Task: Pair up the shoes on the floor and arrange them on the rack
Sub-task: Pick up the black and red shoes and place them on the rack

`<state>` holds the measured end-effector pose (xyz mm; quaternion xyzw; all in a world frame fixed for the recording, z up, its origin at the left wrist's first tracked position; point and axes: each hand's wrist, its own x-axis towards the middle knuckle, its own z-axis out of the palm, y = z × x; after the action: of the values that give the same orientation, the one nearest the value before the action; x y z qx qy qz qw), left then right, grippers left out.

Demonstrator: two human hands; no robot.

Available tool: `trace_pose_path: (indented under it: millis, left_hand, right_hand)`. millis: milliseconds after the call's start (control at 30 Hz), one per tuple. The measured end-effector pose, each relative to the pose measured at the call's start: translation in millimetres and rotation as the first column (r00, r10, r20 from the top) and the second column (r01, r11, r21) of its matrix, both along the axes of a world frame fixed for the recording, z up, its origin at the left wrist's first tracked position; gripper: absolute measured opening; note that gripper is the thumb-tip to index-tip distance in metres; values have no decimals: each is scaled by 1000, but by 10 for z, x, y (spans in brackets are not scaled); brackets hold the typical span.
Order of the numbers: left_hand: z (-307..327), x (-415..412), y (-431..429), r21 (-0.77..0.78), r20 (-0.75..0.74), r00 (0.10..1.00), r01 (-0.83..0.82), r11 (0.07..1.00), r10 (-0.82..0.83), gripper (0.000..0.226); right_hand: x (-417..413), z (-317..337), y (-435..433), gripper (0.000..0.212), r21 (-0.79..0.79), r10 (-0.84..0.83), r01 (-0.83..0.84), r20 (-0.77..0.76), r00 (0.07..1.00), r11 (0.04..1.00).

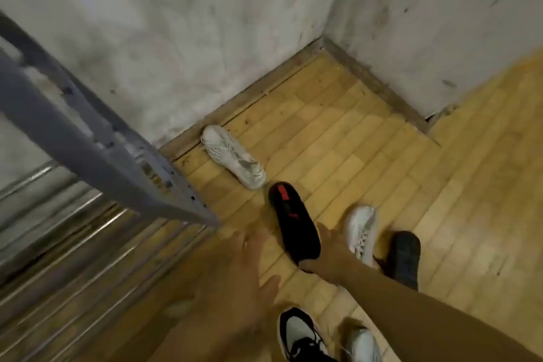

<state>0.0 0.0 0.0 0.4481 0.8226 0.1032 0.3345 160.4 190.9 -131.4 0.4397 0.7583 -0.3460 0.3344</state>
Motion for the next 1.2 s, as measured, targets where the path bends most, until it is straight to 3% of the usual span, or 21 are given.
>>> trace_pose_path:
  millis: [167, 267, 333, 467, 567, 700, 833, 967, 1133, 1200]
  left_hand:
    - [-1148, 156, -183, -50, 29, 997, -75, 996, 76, 77]
    - [-1465, 228, -367, -27, 41, 998, -54, 998, 55, 77]
    - [-1473, 246, -439, -32, -16, 999, -34, 999, 34, 76]
    - [-1006, 404, -546, 14, -119, 991, -62, 998, 63, 85]
    - [-324, 586, -619, 142, -254, 965, -25, 989, 61, 89]
    - [625, 931, -507, 82, -395, 912, 149, 985, -105, 101]
    - [1239, 1386, -71, -11, -522, 806, 321, 947, -279, 109]
    - [1359, 1887, 359, -86, -503, 738, 474, 876, -449, 110]
    - [1009, 2286, 509, -32, -215, 895, 394, 919, -391, 101]
    - [884, 2280, 554, -69, -151, 925, 342, 937, -349, 99]
  right_hand:
    - [38, -1178, -230, 126, 117, 28, -29, 12, 1000, 993]
    - [91, -1451, -313, 115, 327, 121, -123, 27, 992, 937]
    - [165, -1449, -258, 109, 343, 110, -89, -42, 993, 935]
    - [324, -757, -57, 107, 335, 67, 51, -333, 941, 941]
    - [664, 93, -77, 123, 156, 1, 100, -542, 840, 983]
    - [1402, 1178, -250, 122, 20, 29, -21, -691, 722, 1000]
    - [1993, 1928, -202, 114, 19, 60, -76, -807, 587, 997]
    - [2586, 2219, -57, 111, -53, -22, -48, -872, 489, 997]
    - [3076, 1952, 125, 102, -135, -152, 71, -870, 469, 988]
    - [3133, 1698, 194, 97, -93, -185, 221, -874, 449, 971]
